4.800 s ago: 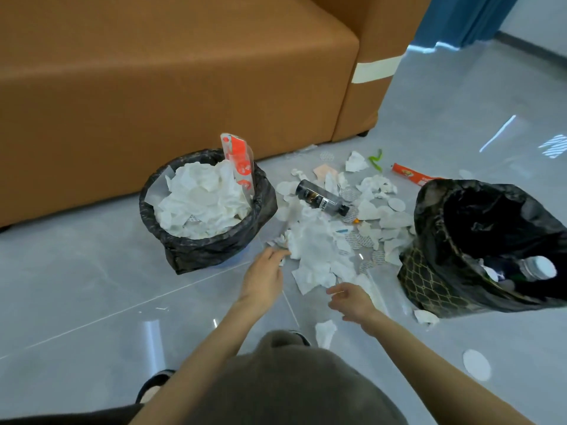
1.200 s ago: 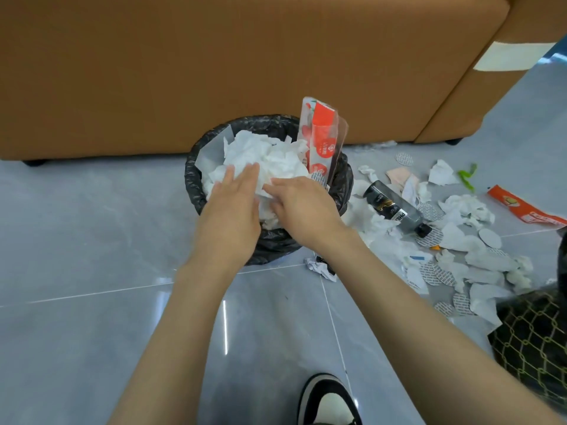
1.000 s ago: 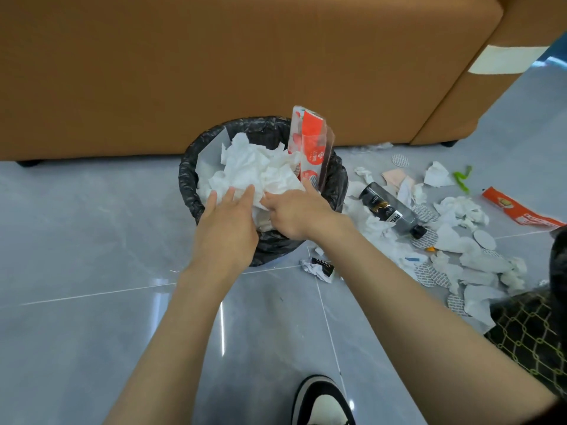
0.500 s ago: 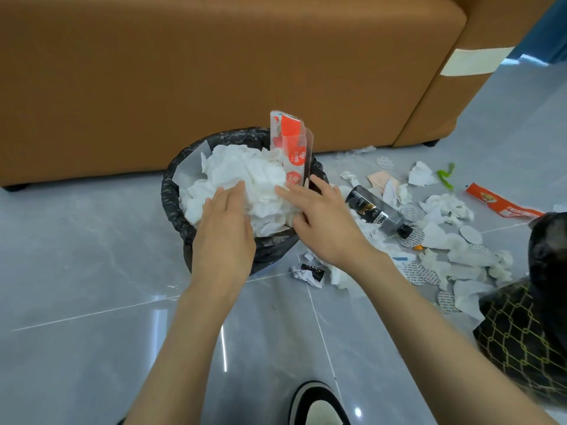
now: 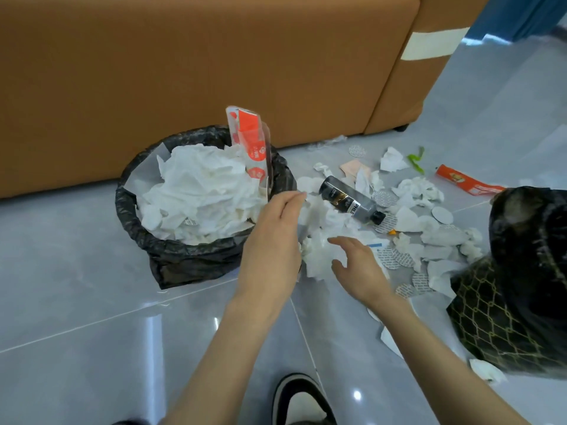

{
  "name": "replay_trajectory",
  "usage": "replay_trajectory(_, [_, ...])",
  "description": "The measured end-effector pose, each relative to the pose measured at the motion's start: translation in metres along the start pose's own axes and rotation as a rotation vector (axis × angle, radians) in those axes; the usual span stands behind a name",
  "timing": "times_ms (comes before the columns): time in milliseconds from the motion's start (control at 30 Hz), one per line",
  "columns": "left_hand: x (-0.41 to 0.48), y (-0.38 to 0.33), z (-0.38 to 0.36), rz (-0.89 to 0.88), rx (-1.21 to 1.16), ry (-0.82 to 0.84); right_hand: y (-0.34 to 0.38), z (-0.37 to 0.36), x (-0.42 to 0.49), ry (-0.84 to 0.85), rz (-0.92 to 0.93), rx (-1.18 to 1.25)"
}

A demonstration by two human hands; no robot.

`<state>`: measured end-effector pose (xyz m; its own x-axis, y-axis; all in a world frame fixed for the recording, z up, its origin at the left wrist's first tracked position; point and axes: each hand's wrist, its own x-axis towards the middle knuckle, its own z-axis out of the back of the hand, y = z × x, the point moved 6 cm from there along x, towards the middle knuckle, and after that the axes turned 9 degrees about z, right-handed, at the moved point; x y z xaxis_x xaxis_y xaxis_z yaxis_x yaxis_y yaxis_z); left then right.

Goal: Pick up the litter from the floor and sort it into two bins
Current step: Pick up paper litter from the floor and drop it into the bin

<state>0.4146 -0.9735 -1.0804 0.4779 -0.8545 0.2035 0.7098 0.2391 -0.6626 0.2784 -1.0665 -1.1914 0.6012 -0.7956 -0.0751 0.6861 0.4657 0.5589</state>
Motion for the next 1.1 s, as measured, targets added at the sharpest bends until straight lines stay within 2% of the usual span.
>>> replay_trajectory(167, [-0.007,0.013,-0.052,0.019,0.028,0.205,-0.028,-0.038,-0.006,0.298,-0.040,-0.090])
replay_trajectory(333, [-0.007,0.046,-0.098,0.180,0.161,0.400,-0.039,-0.065,-0.010,0.443,-0.062,-0.251])
replay_trajectory(567, [-0.006,0.067,-0.139,0.186,0.347,0.614,-0.045,-0.065,-0.024,0.260,0.028,-0.317])
replay_trajectory(767, [-0.022,0.079,-0.165,0.194,0.447,0.759,-0.050,-0.056,-0.032,0.293,0.018,-0.250])
replay_trajectory(900, [-0.035,0.084,-0.175,0.241,0.429,0.731,-0.057,-0.049,-0.039,0.319,-0.038,-0.235])
replay_trajectory(1100, [-0.050,0.086,-0.177,0.278,0.478,0.598,-0.078,-0.032,-0.055,0.184,-0.221,-0.150])
